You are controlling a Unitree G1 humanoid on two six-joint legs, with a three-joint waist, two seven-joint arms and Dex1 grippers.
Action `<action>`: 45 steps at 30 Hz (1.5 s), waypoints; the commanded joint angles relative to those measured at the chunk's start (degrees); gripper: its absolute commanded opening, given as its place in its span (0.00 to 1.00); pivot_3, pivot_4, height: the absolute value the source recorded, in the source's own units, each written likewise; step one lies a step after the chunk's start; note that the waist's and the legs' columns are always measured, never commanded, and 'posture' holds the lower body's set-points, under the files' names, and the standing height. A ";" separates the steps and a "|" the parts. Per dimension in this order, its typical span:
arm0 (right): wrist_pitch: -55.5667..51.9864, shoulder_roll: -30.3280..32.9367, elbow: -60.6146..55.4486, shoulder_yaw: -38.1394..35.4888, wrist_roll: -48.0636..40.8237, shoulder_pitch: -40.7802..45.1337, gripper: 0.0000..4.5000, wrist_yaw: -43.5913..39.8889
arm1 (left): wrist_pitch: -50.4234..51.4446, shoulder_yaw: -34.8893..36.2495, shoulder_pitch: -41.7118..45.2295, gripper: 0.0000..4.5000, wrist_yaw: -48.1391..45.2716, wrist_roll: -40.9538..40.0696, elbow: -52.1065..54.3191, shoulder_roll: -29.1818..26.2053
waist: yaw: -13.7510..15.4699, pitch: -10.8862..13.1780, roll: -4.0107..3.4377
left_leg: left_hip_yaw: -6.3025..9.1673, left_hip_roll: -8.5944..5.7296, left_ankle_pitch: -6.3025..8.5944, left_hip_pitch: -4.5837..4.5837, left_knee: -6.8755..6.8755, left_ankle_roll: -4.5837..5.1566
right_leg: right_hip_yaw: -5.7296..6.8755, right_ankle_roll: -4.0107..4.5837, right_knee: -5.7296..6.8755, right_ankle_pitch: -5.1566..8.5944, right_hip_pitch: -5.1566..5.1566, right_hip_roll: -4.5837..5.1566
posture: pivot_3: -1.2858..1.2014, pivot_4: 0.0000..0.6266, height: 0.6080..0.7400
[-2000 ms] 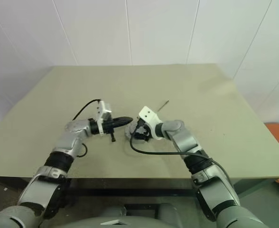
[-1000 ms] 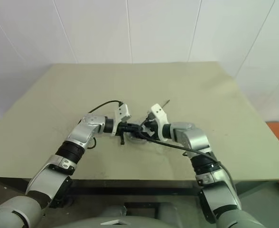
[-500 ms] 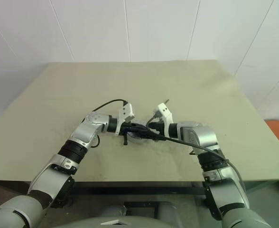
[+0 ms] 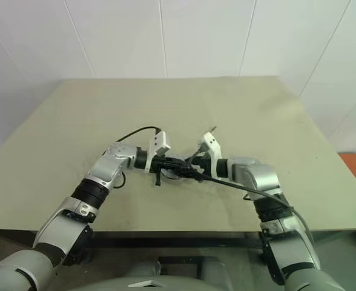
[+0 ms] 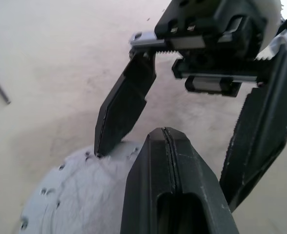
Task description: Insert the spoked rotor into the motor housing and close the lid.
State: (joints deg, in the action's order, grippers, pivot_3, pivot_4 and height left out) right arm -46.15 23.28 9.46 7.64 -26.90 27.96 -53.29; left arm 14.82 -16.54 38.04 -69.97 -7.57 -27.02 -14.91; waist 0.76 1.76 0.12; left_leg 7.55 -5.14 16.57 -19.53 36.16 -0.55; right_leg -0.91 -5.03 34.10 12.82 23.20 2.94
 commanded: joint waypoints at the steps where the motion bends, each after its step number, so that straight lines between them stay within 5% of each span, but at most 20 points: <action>1: 0.44 1.82 -8.14 -8.74 -8.62 0.86 1.00 -4.42 | 3.25 -2.22 -3.68 0.00 -3.12 1.50 -1.72 -4.12 | -0.01 0.12 -0.01 | 0.00 0.00 0.00 -0.04 -0.01 0.00 | -0.01 0.01 0.00 -0.01 0.04 0.01 | 0.52 0.00 1.00; 9: 1.40 4.81 -13.67 -9.56 -11.38 -2.80 1.00 -7.80 | 0.37 0.31 -4.52 0.00 -2.58 -0.04 -2.22 -6.16 | 0.03 0.29 -0.13 | -0.10 0.08 0.02 0.12 0.09 0.03 | -0.09 0.01 0.05 0.00 -0.10 -0.08 | 0.52 0.00 1.00; 20: 3.20 4.22 -10.62 -9.10 -10.34 -2.48 1.00 -5.91 | -3.94 6.73 -2.83 0.00 3.68 -4.06 -4.68 -1.73 | 0.16 0.48 -0.06 | -0.17 0.02 0.01 -0.06 0.39 0.04 | -0.14 -0.04 0.09 -0.08 -0.05 -0.01 | 0.52 0.00 1.00; 33: 2.19 4.45 -10.21 -9.21 -11.42 -3.26 1.00 -6.81 | 16.37 9.62 -4.50 0.00 -2.87 -16.76 7.95 -3.34 | 0.01 0.57 -0.01 | -0.17 0.00 0.02 -0.35 0.40 0.04 | -0.15 0.20 0.10 -0.25 0.25 -0.02 | 0.52 0.00 1.00; 40: 2.40 3.80 -11.17 -8.85 -11.27 -3.79 1.00 -6.03 | -4.72 6.48 -2.34 0.00 8.74 -3.44 -3.53 -2.22 | 0.14 0.56 -0.01 | -0.17 0.00 0.01 -0.32 0.43 0.02 | -0.15 0.26 0.11 -0.28 0.23 -0.03 | 0.52 0.00 1.00; 45: 1.65 3.84 -11.56 -9.21 -11.27 -4.13 1.00 -4.62 | -8.36 6.09 -2.44 0.00 7.60 -2.88 -5.88 -0.59 | 0.21 0.56 0.00 | -0.19 -0.02 0.01 -0.40 0.46 0.02 | -0.16 0.25 0.09 -0.30 0.25 0.01 | 0.52 0.00 1.00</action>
State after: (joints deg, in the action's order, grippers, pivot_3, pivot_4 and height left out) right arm -44.62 27.31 -0.23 -0.80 -37.33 23.24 -58.53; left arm 7.86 -10.26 34.52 -61.97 -10.85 -32.80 -15.89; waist 0.97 2.32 0.11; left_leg 7.36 -5.16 16.58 -19.95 36.64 -0.52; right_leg -1.06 -4.79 34.20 12.52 23.46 2.94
